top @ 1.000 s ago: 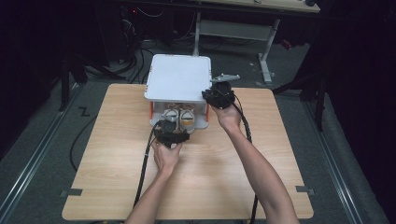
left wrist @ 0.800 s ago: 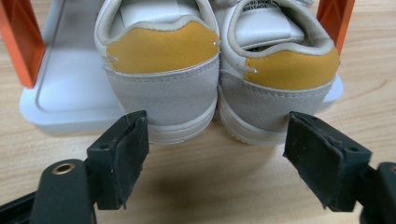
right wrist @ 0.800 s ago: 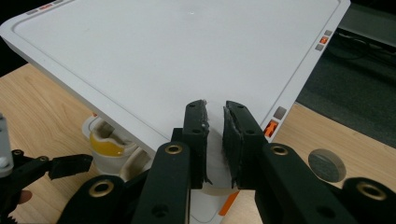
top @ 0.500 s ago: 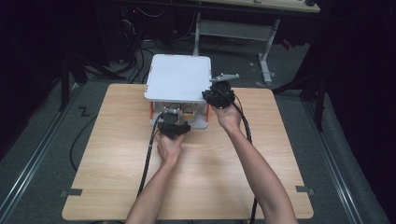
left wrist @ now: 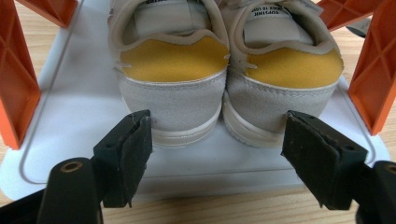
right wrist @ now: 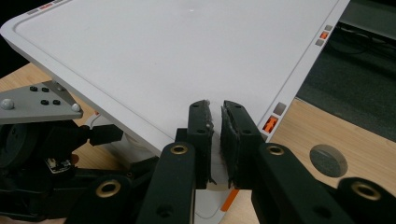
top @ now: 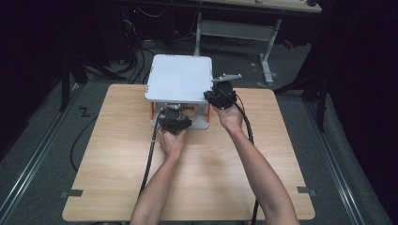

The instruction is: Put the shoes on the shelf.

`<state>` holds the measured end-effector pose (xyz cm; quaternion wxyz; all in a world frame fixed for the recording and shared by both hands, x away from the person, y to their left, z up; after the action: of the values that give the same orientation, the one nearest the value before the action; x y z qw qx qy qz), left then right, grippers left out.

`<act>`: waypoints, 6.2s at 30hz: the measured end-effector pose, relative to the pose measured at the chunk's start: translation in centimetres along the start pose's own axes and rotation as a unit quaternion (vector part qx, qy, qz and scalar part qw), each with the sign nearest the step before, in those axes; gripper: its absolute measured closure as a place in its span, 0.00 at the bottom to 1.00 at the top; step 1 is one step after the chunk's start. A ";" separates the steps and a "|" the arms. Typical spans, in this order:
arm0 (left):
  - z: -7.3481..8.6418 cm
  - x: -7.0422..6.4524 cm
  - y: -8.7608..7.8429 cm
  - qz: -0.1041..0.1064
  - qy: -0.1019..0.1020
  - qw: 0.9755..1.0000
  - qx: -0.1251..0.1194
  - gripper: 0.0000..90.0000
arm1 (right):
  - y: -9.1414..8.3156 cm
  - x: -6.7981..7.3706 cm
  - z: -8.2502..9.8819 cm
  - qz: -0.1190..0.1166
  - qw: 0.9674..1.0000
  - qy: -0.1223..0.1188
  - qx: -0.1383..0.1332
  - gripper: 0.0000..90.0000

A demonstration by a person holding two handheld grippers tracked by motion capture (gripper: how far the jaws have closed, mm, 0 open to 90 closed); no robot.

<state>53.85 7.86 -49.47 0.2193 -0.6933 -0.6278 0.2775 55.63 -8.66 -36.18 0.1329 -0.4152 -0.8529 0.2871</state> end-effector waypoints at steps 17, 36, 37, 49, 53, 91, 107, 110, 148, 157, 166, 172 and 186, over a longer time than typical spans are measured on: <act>0.2 0.2 -1.0 0.011 0.018 1.000 0.004 0.28 | 0.0 0.0 0.1 0.001 1.000 -0.005 -0.002 0.90; 0.4 1.0 -4.9 0.034 0.049 0.998 -0.011 0.32 | -1.5 -0.3 0.6 -0.005 0.999 0.029 -0.019 0.67; 0.4 1.2 -5.2 0.036 0.050 0.998 -0.013 0.32 | -1.7 -0.4 0.8 -0.006 0.999 0.032 -0.022 0.66; -0.2 1.4 -8.1 0.061 0.061 0.995 -0.042 0.37 | -4.8 -2.1 2.8 -0.009 0.998 0.042 -0.045 0.65; -0.4 1.6 -8.9 0.066 0.065 0.995 -0.047 0.38 | -5.6 -2.4 3.2 -0.012 0.997 0.048 -0.052 0.65; 0.3 3.2 -15.4 0.126 0.076 0.986 -0.078 0.36 | -13.1 -4.9 9.8 -0.018 0.992 0.087 -0.094 0.57; 1.5 4.7 -17.9 0.122 0.061 0.986 -0.093 0.31 | -15.7 -5.5 12.9 -0.009 0.990 0.094 -0.108 0.53; 1.9 5.0 -18.2 0.119 0.061 0.986 -0.095 0.30 | -16.0 -5.7 13.7 -0.004 0.990 0.096 -0.108 0.52; 7.0 9.1 -18.2 0.102 0.041 0.992 -0.068 0.22 | -16.8 -7.2 21.8 0.019 0.986 0.141 -0.087 0.47; 7.9 9.7 -17.1 0.091 0.042 0.993 -0.055 0.22 | -16.1 -7.7 22.8 0.035 0.986 0.143 -0.075 0.47; 8.6 10.3 -15.9 0.082 0.037 0.995 -0.038 0.22 | -15.2 -8.4 24.0 0.055 0.986 0.150 -0.056 0.48; 8.9 10.4 -15.1 0.072 0.045 0.996 -0.029 0.22 | -14.6 -8.7 24.7 0.074 0.986 0.141 -0.039 0.48; 9.7 11.1 -12.5 0.040 0.044 0.998 0.004 0.22 | -13.0 -9.7 25.5 0.095 0.985 0.142 -0.013 0.48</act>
<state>38.70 19.92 -49.83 0.2385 -0.7283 -0.5882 0.2583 41.58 -32.30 -48.62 0.2198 -0.5330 -0.7853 0.2255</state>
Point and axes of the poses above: each handheld gripper's, and its own axes: y roughly forward along the jaws, z roughly out of its underside, x roughly to its left, the point moved 3 cm from there along y, roughly forward along the jaws, and after that the axes turned 1 degree about x, right-handed, at the moved point
